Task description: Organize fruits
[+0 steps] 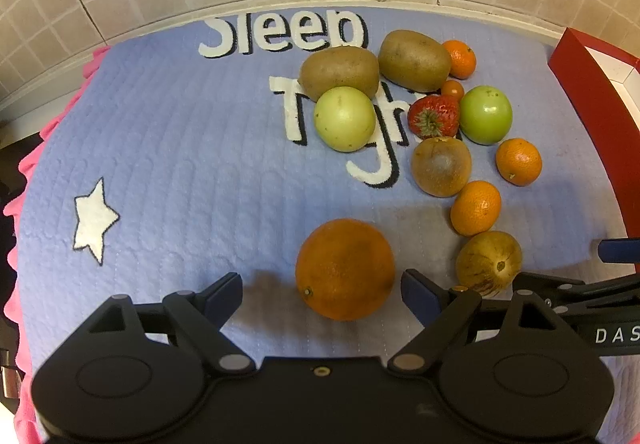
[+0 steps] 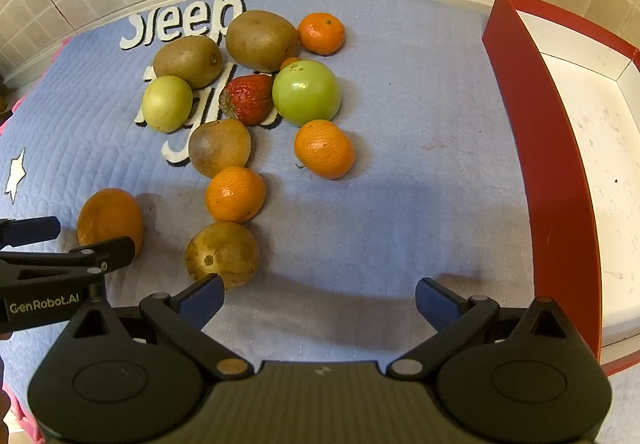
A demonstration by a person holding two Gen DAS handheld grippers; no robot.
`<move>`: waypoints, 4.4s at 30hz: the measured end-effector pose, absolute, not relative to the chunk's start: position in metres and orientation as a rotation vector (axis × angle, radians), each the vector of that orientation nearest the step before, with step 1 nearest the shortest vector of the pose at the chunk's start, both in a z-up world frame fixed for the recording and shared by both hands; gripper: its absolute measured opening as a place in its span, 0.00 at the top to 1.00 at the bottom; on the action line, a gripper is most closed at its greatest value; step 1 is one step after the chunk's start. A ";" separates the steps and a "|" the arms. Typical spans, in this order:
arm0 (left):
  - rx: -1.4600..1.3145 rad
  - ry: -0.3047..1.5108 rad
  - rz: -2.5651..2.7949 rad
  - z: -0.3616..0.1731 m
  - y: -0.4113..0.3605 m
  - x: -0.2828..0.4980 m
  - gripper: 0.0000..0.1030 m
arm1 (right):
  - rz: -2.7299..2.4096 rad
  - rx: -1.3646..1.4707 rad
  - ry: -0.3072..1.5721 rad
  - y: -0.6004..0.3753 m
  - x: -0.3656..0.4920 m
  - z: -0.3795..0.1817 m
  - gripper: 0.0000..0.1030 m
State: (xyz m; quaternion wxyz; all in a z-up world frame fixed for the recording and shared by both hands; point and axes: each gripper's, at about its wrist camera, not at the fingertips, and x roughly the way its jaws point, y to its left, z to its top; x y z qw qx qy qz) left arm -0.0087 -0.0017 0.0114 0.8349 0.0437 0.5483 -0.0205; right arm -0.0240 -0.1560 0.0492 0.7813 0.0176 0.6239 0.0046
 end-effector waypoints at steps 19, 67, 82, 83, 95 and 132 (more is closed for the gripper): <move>0.081 1.159 -0.041 0.014 0.000 -0.011 0.02 | 0.031 0.052 1.339 -0.160 -0.025 0.053 0.00; 0.000 0.893 -0.357 -0.005 0.028 -0.021 0.35 | 0.375 -0.084 0.864 -0.128 -0.068 0.043 0.56; 0.017 0.671 -0.524 0.098 -0.088 0.044 0.35 | 0.137 0.028 0.707 -0.284 -0.036 0.148 0.56; 0.028 0.669 -0.538 0.099 -0.103 0.049 0.35 | 0.115 0.039 0.709 -0.298 -0.035 0.148 0.56; 0.120 0.835 -0.695 0.062 -0.268 0.074 0.35 | -0.033 0.077 0.909 -0.394 -0.033 0.087 0.56; 0.125 0.832 -0.467 0.121 -0.190 0.084 0.21 | -0.069 0.143 0.780 -0.340 -0.020 0.168 0.21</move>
